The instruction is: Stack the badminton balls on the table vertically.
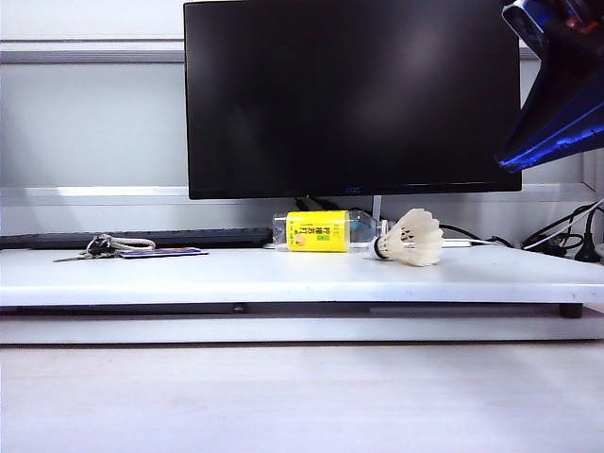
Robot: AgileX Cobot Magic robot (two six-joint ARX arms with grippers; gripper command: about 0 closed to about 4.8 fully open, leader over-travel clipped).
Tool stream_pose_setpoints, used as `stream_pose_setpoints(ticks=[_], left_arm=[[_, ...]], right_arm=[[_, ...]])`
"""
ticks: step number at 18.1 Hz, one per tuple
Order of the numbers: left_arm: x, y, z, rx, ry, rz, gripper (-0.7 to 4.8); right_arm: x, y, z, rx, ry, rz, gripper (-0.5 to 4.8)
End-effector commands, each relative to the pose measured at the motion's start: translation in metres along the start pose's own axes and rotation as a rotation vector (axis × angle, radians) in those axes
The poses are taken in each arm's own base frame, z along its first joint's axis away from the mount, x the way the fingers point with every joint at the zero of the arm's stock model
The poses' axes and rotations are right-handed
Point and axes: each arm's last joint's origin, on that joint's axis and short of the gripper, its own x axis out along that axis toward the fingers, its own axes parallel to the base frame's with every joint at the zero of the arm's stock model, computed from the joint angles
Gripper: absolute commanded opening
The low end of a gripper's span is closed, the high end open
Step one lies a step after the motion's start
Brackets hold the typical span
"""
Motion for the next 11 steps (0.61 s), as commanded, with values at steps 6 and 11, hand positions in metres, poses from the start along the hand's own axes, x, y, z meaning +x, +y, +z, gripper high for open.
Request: stream_pose_setpoints(ticks=[6, 11], left_arm=[[0.057, 0.000, -0.098, -0.036, -0.312, 0.125, 0.98], [0.107, 0.004, -0.152, -0.051, -0.302, 0.194, 0.98]], right_arm=[[-0.001, 0.001, 0.001, -0.008, -0.012, 0.007, 0.53], [-0.001, 0.001, 0.002, -0.010, -0.014, 0.004, 0.54]])
